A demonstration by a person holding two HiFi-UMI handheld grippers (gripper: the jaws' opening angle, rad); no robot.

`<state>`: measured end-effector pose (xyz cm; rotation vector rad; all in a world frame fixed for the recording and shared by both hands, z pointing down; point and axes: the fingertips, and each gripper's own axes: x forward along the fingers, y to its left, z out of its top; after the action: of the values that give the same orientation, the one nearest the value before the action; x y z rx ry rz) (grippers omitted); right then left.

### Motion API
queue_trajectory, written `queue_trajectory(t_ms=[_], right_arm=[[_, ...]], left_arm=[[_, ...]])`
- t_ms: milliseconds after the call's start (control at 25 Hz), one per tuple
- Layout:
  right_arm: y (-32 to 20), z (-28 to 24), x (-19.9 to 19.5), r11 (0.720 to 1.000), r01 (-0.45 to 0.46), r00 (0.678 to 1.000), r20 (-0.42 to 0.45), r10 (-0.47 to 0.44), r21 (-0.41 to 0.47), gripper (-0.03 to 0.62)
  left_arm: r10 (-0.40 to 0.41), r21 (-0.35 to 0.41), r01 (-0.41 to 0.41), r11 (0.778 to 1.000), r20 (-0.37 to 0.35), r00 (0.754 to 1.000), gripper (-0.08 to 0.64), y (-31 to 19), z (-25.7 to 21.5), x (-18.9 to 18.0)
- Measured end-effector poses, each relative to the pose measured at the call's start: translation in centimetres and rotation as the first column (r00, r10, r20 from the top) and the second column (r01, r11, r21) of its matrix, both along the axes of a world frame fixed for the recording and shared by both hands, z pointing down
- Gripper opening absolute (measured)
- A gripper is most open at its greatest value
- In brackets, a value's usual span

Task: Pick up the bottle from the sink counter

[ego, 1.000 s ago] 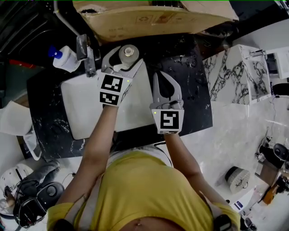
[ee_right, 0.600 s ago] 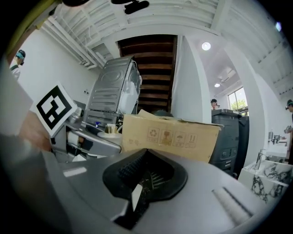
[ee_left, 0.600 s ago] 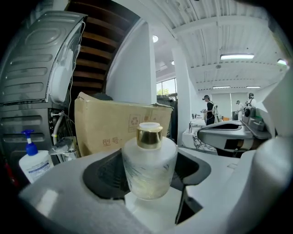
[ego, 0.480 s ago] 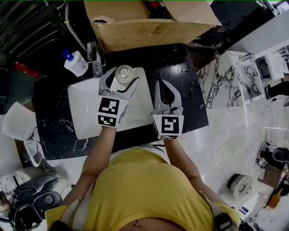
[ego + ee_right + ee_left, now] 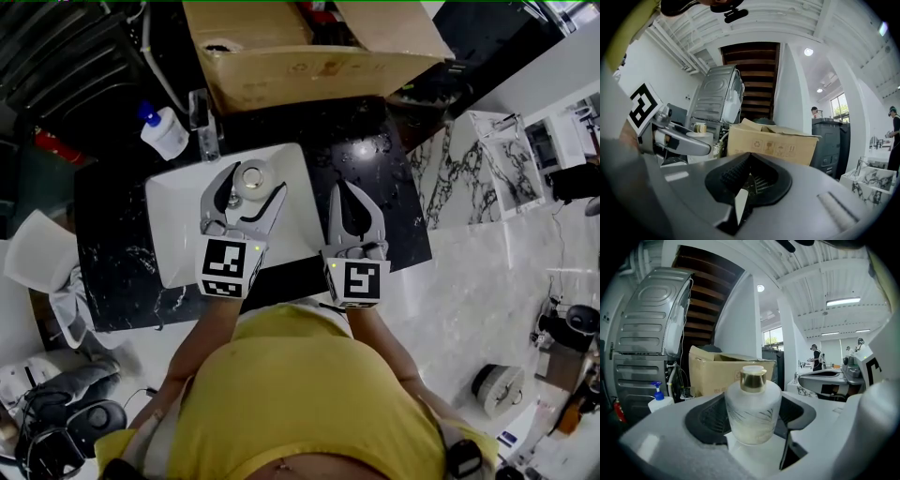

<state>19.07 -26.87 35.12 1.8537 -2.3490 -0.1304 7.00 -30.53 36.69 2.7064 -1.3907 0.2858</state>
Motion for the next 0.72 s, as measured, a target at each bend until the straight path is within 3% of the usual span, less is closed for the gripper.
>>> queue_trajectory(t_ms=[280,720], right_arm=[[1.6,-0.3,1.1,0.999,-0.031,1.000,-0.006,0.031,-0.008,0.000],[2.8,-0.7,0.9,1.000,-0.023,1.000,-0.001,0.023,0.000,0.000]], left_arm=[[-0.036,0.026,0.037,0.999,-0.005,0.999,0.334,1.0,-0.9,-0.9],[-0.029,0.035,0.030,0.999,-0.003,1.000,0.334,1.7,-1.2,-0.8]])
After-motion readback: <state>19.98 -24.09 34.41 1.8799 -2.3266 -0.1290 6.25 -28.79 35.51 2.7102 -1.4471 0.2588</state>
